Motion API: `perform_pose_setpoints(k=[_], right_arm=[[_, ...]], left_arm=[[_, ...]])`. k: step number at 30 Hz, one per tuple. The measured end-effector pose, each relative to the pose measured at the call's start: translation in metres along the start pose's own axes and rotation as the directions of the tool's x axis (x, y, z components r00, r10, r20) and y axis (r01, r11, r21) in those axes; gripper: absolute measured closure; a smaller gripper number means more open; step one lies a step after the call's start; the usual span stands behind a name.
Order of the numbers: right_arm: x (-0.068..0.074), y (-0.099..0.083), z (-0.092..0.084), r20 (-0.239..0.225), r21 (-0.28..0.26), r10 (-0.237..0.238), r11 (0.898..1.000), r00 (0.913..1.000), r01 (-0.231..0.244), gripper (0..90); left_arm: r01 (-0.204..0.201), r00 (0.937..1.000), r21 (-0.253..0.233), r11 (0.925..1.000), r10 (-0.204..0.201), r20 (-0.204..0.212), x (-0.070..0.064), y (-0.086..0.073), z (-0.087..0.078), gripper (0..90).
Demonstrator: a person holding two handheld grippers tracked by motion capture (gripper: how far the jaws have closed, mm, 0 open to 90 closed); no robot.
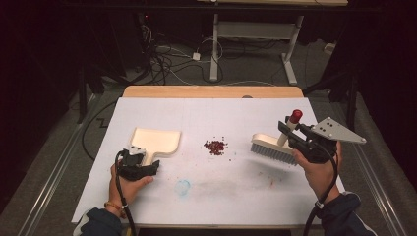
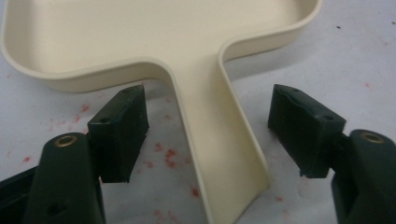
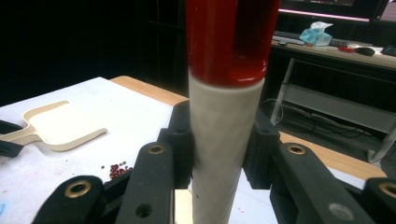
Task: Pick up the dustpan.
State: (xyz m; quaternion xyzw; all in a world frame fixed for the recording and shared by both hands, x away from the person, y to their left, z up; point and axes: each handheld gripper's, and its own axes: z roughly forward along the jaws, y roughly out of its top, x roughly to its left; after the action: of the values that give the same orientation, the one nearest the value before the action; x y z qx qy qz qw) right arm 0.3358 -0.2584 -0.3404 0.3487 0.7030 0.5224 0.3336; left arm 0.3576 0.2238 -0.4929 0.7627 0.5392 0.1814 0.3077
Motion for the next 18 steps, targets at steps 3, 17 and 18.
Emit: perform_pose_setpoints(k=[3,17,18], right_arm=[[-0.0019,0.0012,-0.0023,0.007,0.001,0.006,1.000,1.0000,-0.006,69.7],[-0.0031,0.0006,-0.0026,0.001,-0.002,0.013,1.000,0.9999,-0.013,69.8],[-0.0036,-0.0004,-0.0034,0.001,0.000,0.014,1.000,0.9999,-0.014,69.7]], left_arm=[[0.014,0.9999,0.001,0.9999,-0.014,-0.006,0.0008,0.0020,0.0003,35.6],[-0.054,0.9985,0.024,0.9982,0.054,0.003,0.0059,0.0091,-0.0001,63.7],[-0.068,0.9977,0.029,0.9973,0.068,-0.001,0.0057,0.0097,-0.0007,63.9]])
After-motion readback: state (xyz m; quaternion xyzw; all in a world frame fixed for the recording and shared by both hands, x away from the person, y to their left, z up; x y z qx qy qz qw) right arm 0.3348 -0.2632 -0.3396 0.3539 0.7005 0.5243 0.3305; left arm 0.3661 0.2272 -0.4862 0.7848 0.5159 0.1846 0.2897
